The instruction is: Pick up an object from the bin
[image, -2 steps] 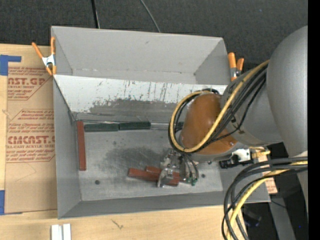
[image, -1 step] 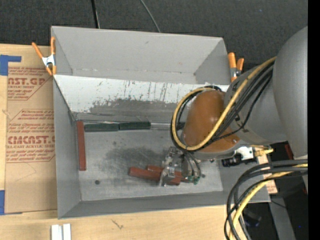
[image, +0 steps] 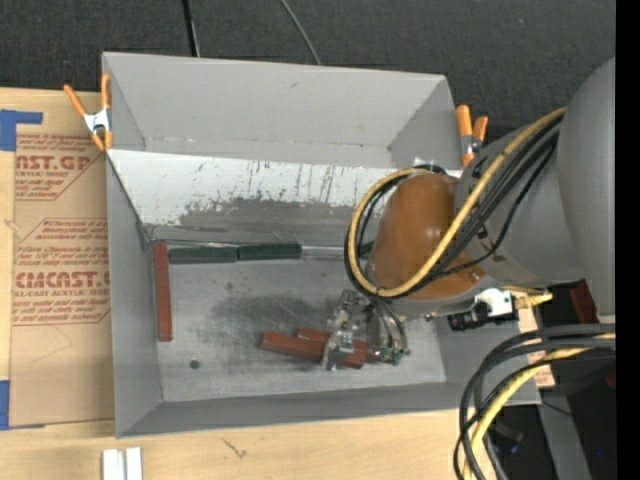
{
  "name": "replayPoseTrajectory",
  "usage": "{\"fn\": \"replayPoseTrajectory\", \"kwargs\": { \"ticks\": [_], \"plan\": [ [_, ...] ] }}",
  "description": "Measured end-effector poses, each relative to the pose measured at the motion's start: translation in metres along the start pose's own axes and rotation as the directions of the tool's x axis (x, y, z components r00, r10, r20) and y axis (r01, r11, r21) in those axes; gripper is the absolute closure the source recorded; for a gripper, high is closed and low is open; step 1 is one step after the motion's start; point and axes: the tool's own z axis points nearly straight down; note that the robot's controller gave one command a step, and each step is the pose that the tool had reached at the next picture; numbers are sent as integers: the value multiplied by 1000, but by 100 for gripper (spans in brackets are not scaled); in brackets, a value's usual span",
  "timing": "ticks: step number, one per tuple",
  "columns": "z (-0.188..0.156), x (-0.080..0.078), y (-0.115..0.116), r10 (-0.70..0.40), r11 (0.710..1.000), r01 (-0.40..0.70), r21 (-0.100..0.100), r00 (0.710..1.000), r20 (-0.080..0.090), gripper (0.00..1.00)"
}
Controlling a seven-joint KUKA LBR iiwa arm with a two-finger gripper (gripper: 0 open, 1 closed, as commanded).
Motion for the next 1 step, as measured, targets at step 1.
{"fn": "replayPoseTrajectory", "kwargs": {
  "ticks": [1],
  "plan": [
    [-18, 0, 0, 0, 1000, 0, -1, 1000, 2, 100]
  ]
}}
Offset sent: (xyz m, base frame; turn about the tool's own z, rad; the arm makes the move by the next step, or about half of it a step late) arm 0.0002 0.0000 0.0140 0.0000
